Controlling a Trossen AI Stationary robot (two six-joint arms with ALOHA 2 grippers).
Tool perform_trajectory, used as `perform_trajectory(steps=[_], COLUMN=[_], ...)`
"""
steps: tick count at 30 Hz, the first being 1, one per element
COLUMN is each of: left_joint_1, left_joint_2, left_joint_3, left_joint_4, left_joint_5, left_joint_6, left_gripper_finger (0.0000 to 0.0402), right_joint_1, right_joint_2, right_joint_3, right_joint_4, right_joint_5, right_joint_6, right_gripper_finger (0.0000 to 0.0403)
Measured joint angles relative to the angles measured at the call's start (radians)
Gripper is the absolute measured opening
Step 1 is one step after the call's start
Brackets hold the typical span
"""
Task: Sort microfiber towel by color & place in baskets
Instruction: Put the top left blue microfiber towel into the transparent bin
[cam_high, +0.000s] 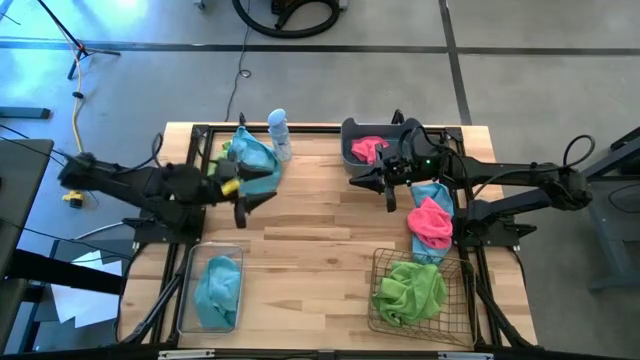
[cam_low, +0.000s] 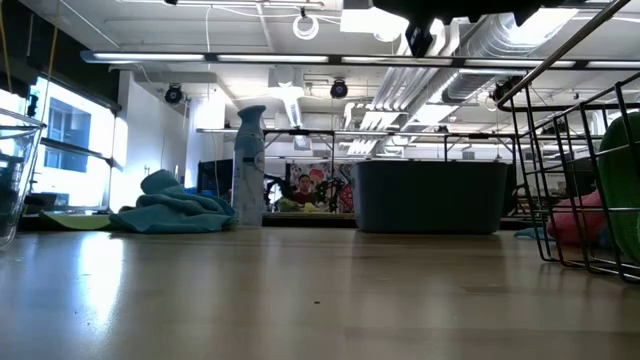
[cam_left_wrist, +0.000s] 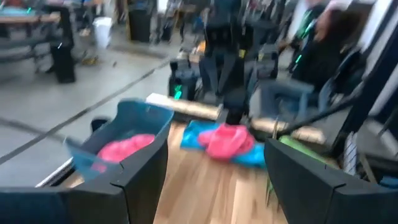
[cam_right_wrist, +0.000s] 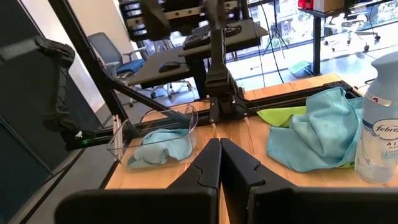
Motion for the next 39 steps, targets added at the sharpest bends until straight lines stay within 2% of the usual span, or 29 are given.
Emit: perform_trajectory(steps=[4,6,13,17,20,24,26,29,34,39], left_joint_1=[0.138,0.197,0.273,0.276,0.276,0.290,0.332,0.399,0.529,0.611], left_joint_2=[-0.052,-0.063,-0.063,-0.063,-0.063,-0.062,-0.045,0.002,0.128,0.290], left_joint_3=[-0.074,-0.084,-0.086,-0.086,-0.085,-0.072,-0.033,0.025,0.105,0.136], left_joint_4=[0.134,0.132,0.110,0.097,0.013,-0.183,-0.312,-0.507,-0.742,-0.881], left_joint_5=[0.198,0.273,0.400,0.401,0.370,0.205,0.167,0.191,0.228,0.234], left_joint_6=[0.010,-0.007,-0.029,-0.073,-0.124,-0.187,-0.229,-0.226,-0.160,-0.014], left_gripper_finger=[0.0252,0.0252,0.0252,0.0252,0.0252,0.0252,0.0250,0.0246,0.0242,0.0242], right_joint_1=[0.000,0.000,0.000,0.000,0.001,0.001,-0.003,-0.016,-0.045,-0.062], right_joint_2=[0.000,0.000,0.000,0.000,0.000,0.000,0.000,0.000,0.000,0.000], right_joint_3=[0.000,0.000,0.000,0.000,0.000,0.000,0.000,0.000,0.000,0.000], right_joint_4=[0.033,0.048,0.059,0.058,0.057,0.056,0.056,0.055,0.051,0.051], right_joint_5=[0.000,0.000,0.000,-0.010,-0.016,-0.036,-0.038,-0.038,-0.039,-0.038], right_joint_6=[0.003,0.005,0.025,0.059,0.058,0.012,-0.003,-0.011,-0.012,-0.008], right_gripper_finger=[0.0000,0.0000,0.0000,0.0000,0.0000,0.0000,0.0000,0.0000,0.0000,0.0000])
